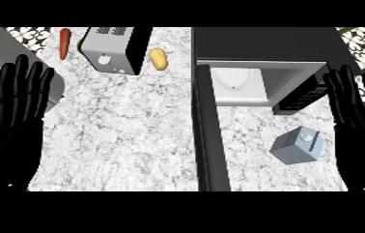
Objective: Pick up the milk, place it into the microwave and close the microwave
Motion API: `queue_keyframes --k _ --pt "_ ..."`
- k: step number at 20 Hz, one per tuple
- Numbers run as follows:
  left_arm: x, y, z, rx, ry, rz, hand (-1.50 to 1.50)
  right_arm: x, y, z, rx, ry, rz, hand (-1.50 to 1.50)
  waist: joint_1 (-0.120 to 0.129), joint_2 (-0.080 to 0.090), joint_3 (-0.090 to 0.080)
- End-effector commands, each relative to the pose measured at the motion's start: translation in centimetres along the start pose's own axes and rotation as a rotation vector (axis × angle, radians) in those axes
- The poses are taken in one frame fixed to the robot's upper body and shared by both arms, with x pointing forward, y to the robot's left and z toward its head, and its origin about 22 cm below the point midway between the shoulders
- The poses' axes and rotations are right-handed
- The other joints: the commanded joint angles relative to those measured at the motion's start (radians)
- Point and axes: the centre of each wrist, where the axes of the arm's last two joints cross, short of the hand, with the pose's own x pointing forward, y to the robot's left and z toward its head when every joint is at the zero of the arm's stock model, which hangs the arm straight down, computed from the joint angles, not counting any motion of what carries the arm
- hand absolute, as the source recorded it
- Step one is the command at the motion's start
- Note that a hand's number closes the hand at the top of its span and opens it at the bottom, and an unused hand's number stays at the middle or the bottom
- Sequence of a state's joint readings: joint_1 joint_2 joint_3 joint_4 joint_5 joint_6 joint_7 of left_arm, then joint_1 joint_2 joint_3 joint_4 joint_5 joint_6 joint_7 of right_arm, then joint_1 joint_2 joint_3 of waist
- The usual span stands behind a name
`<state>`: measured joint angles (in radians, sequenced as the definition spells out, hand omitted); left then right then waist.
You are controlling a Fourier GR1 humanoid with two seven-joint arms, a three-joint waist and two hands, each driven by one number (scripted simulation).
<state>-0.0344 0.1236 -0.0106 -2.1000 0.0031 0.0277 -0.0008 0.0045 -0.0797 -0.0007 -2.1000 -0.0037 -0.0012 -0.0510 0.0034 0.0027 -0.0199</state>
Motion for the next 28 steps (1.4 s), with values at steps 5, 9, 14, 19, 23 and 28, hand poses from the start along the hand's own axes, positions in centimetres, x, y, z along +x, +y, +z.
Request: queue_keyframes --k 5,9,14,19,23,28 --pt "1.3 -1.3 2.1 0.023 0.035 -0.032 -1.5 1.5 1.6 -0.2 -0.283 0.037 0.13 -1.5 -0.001 -0.006 0.019" --pt "1.5 -2.6 4.6 0.091 0.167 0.14 -1.5 2.7 4.7 -0.4 -0.158 0.138 -0.09 -1.5 0.009 -0.008 0.019" --pt "1.5 -2.9 7.5 0.111 0.178 0.15 -1.5 2.0 7.4 -0.5 -0.169 0.142 -0.076 -1.5 0.005 -0.005 0.019" --pt "2.1 -3.2 9.0 0.104 0.172 0.142 -1.5 2.2 7.3 -0.4 -0.26 0.114 -0.031 -1.5 0.005 -0.005 0.02" --pt "3.4 -1.2 9.2 0.093 0.184 0.127 -1.5 1.4 7.5 0.3 -0.314 0.13 0.052 -1.5 0.004 -0.004 0.02" --pt "3.1 -1.3 10.2 0.096 0.18 0.134 -1.5 0.0 6.4 0.3 -0.364 0.177 0.099 -1.5 0.003 -0.004 0.02"
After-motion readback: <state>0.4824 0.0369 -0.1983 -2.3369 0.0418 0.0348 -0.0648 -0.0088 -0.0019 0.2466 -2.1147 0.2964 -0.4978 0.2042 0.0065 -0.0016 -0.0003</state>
